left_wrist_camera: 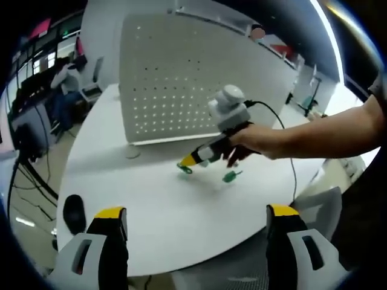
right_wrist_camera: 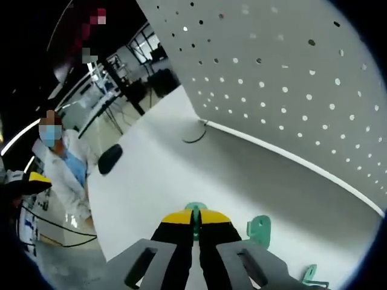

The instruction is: Insert the hook assembly into the mounting plate slot until the hook locks in place.

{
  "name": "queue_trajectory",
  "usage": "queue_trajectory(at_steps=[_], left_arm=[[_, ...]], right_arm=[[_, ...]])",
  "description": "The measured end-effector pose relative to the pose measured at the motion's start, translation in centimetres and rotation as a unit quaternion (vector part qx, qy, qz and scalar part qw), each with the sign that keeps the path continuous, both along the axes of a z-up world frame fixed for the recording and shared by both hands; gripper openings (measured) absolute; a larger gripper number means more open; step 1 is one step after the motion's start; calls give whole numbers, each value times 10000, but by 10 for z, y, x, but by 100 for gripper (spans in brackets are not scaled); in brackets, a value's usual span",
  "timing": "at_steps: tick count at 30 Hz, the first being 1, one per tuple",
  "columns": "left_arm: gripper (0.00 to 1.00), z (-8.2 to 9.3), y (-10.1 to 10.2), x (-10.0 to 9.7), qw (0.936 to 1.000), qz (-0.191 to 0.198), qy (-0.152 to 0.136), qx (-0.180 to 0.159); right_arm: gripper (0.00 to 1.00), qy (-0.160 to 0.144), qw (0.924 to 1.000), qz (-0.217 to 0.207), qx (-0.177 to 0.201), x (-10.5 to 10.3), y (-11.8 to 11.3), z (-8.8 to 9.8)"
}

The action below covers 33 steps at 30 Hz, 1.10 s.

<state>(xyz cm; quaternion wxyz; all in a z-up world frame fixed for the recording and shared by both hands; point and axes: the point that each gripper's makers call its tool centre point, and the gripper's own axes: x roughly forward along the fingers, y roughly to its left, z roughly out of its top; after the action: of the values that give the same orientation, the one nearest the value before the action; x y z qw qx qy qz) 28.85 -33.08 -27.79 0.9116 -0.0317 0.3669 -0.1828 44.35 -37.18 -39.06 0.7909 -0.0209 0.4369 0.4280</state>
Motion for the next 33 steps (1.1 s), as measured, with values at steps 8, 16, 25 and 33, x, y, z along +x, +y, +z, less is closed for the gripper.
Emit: queue_trajectory(at_steps=[8, 16, 25, 33], left_arm=[[97, 5, -3, 3, 9999, -57, -81, 36], [96, 20, -1, 13, 9991, 98, -228, -339], [95, 34, -3, 21, 9987, -181, -428, 213], [83, 34, -19, 30, 9981, -395, -450, 124]], right_arm=[[0, -230, 9995, -119, 198, 2, -12, 25], [0, -1019, 9939, -135, 395, 5, -18, 62], [0, -1250, 9889, -293, 748, -8, -26, 97], [0, -1410, 9787, -550, 1390, -27, -31, 143]])
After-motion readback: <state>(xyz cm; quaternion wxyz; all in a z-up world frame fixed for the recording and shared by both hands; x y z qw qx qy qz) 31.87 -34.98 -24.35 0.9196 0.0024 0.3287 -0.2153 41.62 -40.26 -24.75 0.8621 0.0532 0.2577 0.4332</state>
